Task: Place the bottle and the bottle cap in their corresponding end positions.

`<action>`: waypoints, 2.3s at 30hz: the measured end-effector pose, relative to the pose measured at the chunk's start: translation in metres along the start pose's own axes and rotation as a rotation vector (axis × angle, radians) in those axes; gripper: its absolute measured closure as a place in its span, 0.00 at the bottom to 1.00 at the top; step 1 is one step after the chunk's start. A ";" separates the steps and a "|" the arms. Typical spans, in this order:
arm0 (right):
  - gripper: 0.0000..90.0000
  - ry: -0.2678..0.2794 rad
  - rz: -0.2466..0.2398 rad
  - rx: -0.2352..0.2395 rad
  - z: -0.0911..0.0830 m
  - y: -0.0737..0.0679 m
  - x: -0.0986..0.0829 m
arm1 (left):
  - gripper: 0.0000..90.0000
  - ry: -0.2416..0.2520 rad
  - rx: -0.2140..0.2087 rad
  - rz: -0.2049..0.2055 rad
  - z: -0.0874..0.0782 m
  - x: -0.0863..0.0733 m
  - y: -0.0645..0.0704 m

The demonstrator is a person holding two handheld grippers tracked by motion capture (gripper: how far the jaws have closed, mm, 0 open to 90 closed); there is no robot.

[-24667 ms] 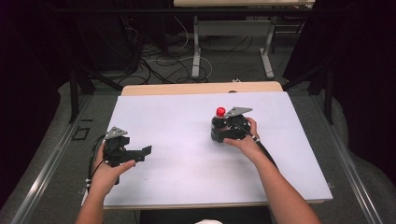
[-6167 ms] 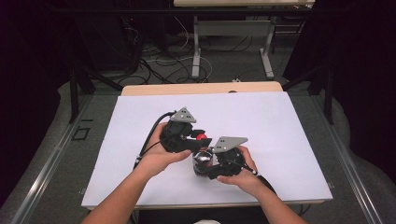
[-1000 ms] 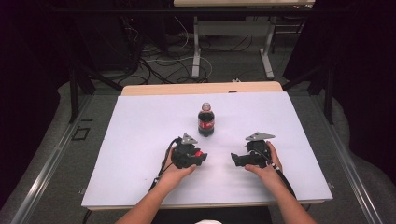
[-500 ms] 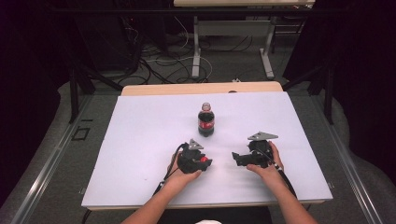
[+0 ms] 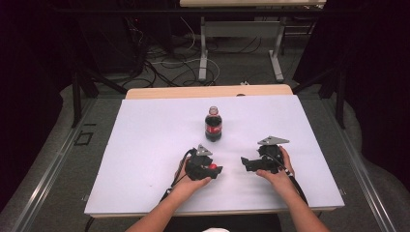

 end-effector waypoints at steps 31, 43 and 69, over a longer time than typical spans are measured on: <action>0.00 -0.002 0.001 -0.007 0.001 0.002 -0.002 | 0.21 0.174 0.142 -0.053 -0.118 0.001 -0.058; 0.00 -0.003 0.013 -0.008 0.000 0.005 -0.002 | 0.04 0.237 0.178 -0.147 -0.137 -0.019 -0.085; 0.00 -0.009 0.020 -0.027 0.004 0.008 -0.005 | 0.03 0.279 0.301 -0.225 -0.140 -0.046 -0.118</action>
Point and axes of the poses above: each handheld gripper's, and its own axes: z roughly forward along the jaws, x roughly out of its top, y roughly to its right, the point moved 7 cm from there along z, roughly forward along the jaws, and after that the axes turned 15 degrees about -x, right-handed, at the moved point
